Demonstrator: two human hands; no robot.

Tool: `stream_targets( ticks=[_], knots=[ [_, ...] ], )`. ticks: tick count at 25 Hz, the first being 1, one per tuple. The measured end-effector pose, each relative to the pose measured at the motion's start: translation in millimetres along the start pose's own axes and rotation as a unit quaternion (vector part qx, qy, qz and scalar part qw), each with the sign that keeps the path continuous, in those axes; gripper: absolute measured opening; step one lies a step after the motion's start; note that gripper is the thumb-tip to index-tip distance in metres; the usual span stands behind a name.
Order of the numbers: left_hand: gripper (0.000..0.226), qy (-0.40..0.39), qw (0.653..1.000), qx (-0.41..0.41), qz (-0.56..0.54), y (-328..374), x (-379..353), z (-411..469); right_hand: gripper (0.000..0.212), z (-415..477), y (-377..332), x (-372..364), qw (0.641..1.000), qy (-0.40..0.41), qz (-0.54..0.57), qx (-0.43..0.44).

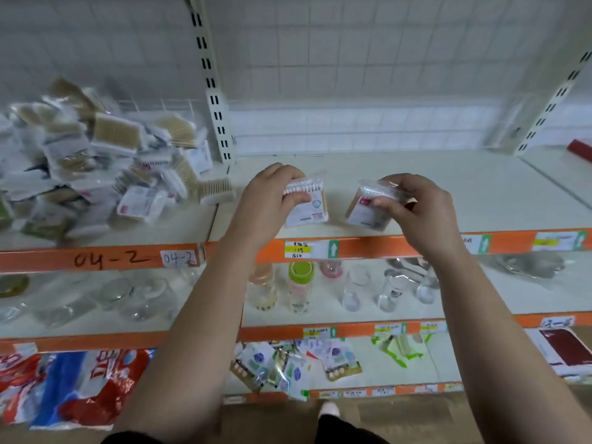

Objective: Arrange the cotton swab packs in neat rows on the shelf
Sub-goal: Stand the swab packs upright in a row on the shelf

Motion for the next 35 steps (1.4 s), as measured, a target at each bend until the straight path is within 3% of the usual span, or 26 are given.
stream_targets(
  ticks=[11, 30, 35],
  knots=[
    [0.033, -0.036, 0.994, 0.102, 0.02, -106, -68, 102, 0.017, 128, 50, -46, 0.997, -0.072, 0.015, -0.009],
    [0.026, 0.058, 0.992, 0.077, 0.082, -184, -109, 173, 0.015, 191, 63, -90, 0.993, -0.111, -0.013, -0.032],
    [0.041, 0.051, 0.99, 0.092, 0.093, -186, -109, 170, 0.014, 193, 65, -97, 0.992, -0.115, -0.015, -0.046]
  ],
)
Point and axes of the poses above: each hand's wrist, its own z-axis towards the middle knuckle, its own x-axis out of the back of the hand, y = z × x, the point moved 3 cm from there along z, towards the middle knuckle, and after that the axes turned 9 degrees about -x, right-handed, at the moved point
